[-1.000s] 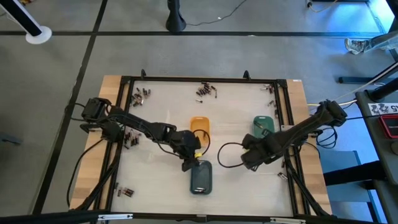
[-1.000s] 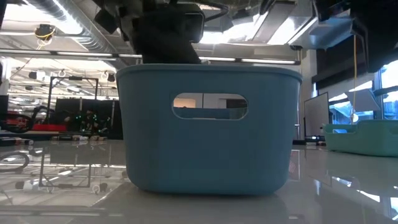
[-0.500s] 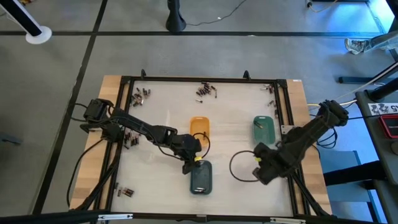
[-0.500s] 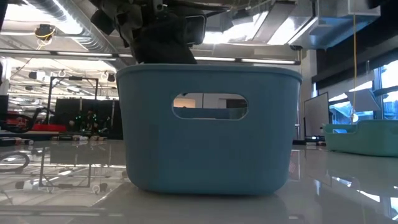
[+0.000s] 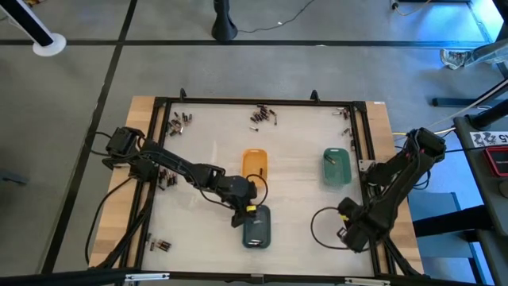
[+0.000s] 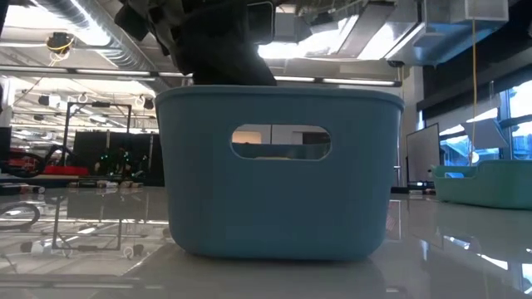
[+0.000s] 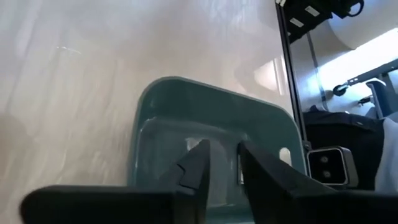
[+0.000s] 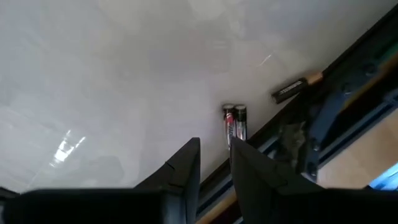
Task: Sort batteries
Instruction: Put the silver battery into the blue bin
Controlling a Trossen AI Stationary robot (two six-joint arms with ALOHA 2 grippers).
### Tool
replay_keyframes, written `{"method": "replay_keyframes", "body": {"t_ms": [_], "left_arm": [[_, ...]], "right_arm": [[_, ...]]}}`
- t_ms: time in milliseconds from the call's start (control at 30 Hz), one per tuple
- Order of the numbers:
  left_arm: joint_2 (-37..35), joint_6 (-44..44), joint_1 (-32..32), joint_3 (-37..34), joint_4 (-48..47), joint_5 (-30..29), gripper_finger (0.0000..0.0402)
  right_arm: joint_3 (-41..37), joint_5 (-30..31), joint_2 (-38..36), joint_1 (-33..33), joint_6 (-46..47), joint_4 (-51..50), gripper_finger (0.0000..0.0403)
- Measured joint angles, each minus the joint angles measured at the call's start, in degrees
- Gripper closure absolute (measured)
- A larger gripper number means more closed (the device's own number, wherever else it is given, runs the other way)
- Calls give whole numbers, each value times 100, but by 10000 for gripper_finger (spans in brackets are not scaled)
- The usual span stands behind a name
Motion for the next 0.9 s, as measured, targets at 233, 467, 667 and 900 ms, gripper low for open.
{"method": "replay_keyframes", "body": {"t_ms": [233, 467, 667, 900], "left_arm": [[-61, 152, 26, 0, -21, -14, 244], [-447, 267, 54, 2, -92, -152, 234], [-783, 403, 152, 2, -294, -376, 242], [-1049, 471, 215, 0, -573, -550, 242]], "right_arm": [[-115, 9, 0, 26, 34, 92, 313], [-115, -150, 0, 79, -84, 130, 313], [-345, -623, 2, 88, -24, 380, 313], [-1121, -992, 2, 85, 307, 1433, 313]]}}
